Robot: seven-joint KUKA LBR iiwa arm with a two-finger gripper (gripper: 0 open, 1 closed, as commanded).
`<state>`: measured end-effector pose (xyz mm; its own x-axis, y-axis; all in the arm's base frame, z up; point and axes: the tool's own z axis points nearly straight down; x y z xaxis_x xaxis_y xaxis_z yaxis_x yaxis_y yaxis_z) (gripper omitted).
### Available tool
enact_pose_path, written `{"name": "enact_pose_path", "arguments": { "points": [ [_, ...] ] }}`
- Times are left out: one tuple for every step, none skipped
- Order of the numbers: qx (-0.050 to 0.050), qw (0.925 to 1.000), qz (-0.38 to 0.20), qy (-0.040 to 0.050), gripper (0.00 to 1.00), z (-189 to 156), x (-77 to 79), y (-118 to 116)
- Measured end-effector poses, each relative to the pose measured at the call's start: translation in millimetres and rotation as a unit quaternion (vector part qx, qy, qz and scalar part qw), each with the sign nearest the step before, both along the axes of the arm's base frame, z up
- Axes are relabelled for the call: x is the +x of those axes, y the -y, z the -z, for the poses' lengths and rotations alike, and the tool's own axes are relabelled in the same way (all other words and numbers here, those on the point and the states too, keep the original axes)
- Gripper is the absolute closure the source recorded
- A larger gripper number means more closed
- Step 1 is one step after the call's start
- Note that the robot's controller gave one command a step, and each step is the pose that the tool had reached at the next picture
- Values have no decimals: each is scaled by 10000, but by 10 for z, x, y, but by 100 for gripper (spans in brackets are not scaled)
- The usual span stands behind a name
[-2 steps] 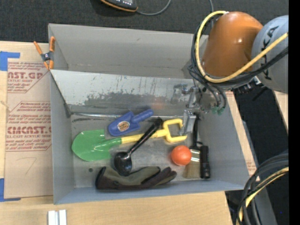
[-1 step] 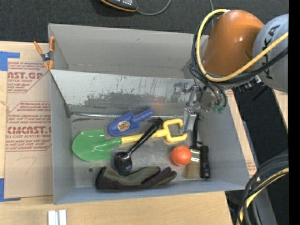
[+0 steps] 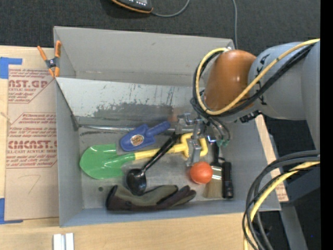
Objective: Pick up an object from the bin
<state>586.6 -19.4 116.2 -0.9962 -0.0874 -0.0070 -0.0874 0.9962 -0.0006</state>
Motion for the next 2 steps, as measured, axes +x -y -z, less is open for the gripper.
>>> {"name": "enact_pose_path", "arguments": {
  "points": [
    [-5,9991,-416,24,0,-372,22,-46],
    [8,9996,292,-27,0,177,-84,16]
  ]
}}
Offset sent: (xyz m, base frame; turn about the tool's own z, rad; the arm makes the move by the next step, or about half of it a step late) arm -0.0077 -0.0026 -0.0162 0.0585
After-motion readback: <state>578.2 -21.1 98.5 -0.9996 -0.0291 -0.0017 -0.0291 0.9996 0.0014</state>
